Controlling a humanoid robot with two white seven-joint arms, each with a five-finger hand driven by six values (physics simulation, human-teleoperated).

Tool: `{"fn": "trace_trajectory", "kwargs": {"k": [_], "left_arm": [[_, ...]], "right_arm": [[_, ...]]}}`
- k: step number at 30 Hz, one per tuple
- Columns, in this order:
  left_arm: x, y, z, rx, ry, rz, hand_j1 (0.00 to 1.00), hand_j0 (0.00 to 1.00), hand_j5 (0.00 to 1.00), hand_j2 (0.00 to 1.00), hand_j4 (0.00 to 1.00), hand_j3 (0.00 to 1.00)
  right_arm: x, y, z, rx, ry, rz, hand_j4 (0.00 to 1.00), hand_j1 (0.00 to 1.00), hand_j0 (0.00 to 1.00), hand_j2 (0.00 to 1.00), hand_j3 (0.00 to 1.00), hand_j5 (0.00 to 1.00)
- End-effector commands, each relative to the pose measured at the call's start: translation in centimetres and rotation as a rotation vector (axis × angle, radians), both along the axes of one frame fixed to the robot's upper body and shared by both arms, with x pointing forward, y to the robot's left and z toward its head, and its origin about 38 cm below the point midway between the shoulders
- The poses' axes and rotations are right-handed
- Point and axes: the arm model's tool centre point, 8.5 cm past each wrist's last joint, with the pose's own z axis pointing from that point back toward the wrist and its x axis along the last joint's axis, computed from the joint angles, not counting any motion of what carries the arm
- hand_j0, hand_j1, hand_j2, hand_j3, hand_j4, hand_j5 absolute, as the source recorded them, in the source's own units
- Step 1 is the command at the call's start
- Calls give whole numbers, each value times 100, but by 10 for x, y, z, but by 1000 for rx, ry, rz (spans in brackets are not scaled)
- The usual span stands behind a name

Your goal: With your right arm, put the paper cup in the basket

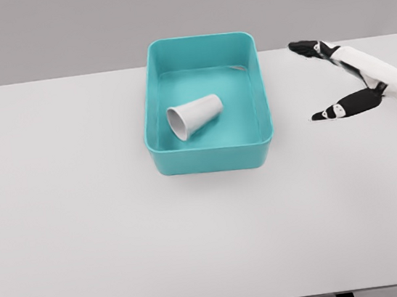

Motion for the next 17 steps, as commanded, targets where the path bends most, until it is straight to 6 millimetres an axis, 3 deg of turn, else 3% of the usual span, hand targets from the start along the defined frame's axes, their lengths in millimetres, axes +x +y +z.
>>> {"fn": "trace_trajectory", "kwargs": {"k": [1, 3, 17], "left_arm": [[0, 0, 0, 0, 1, 0, 100, 100, 100, 100, 100, 100], [0, 0, 0, 0, 1, 0, 100, 100, 100, 100, 100, 100], [0, 0, 0, 0, 1, 0, 100, 100, 100, 100, 100, 100]], "right_arm": [[-5, -24, 28, 64, -57, -35, 100, 100, 100, 100, 100, 100], [-9, -27, 20, 64, -36, -45, 100, 100, 100, 100, 100, 100], [-9, -26, 16, 67, -24, -43, 100, 100, 100, 100, 100, 100]]}}
